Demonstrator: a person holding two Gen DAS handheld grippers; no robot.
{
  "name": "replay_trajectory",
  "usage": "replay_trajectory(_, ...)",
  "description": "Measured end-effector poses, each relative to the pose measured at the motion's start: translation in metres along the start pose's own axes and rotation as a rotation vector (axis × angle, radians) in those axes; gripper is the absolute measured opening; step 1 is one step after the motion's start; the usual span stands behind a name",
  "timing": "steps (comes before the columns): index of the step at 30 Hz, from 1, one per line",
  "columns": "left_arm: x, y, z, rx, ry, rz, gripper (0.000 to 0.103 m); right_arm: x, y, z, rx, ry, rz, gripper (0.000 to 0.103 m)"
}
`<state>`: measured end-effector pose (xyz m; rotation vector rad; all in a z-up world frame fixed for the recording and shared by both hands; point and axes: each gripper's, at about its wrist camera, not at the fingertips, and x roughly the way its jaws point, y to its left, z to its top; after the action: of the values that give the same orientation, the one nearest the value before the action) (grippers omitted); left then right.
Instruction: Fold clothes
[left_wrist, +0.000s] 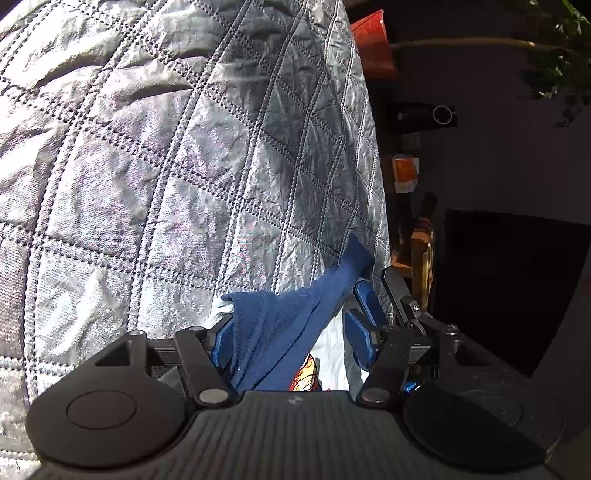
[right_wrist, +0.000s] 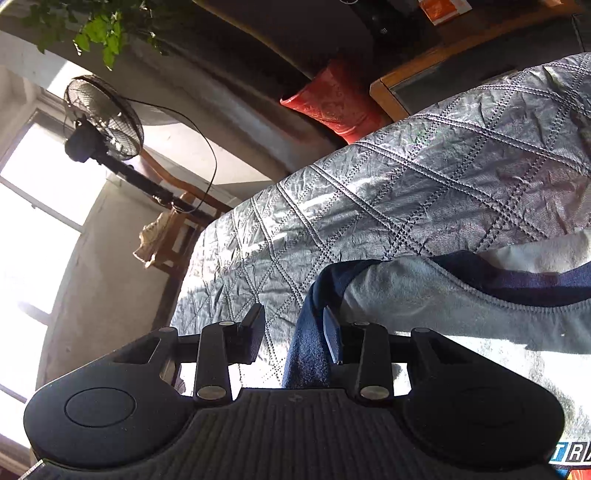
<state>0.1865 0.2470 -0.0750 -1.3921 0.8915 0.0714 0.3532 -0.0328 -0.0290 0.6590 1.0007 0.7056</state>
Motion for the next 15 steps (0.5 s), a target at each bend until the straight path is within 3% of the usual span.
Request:
replay_trajectory(2, 0.003, 0.004, 0.001, -0.021, 0.002, 0.025, 0.011, 0.004, 0.001, 0.001, -0.016, 0.015, -0.025, 0.043)
replay_trajectory(3, 0.004, 0.008, 0.001, -0.040, 0.000, 0.026, 0.008, 0.008, 0.002, 0.001, -0.021, 0.023, -0.030, 0.043)
replay_trajectory(7, 0.004, 0.012, 0.001, -0.065, -0.011, 0.039, 0.004, 0.017, 0.007, 0.005, -0.029, 0.020, -0.046, 0.042)
replay_trajectory(10, 0.001, 0.004, -0.002, -0.025, -0.050, 0.085, 0.003, 0.024, 0.011, 0.004, -0.065, 0.030, -0.087, 0.002)
replay_trajectory(15, -0.009, 0.000, -0.005, -0.028, -0.111, 0.124, 0.003, 0.022, 0.011, 0.003, -0.084, -0.018, -0.133, 0.002)
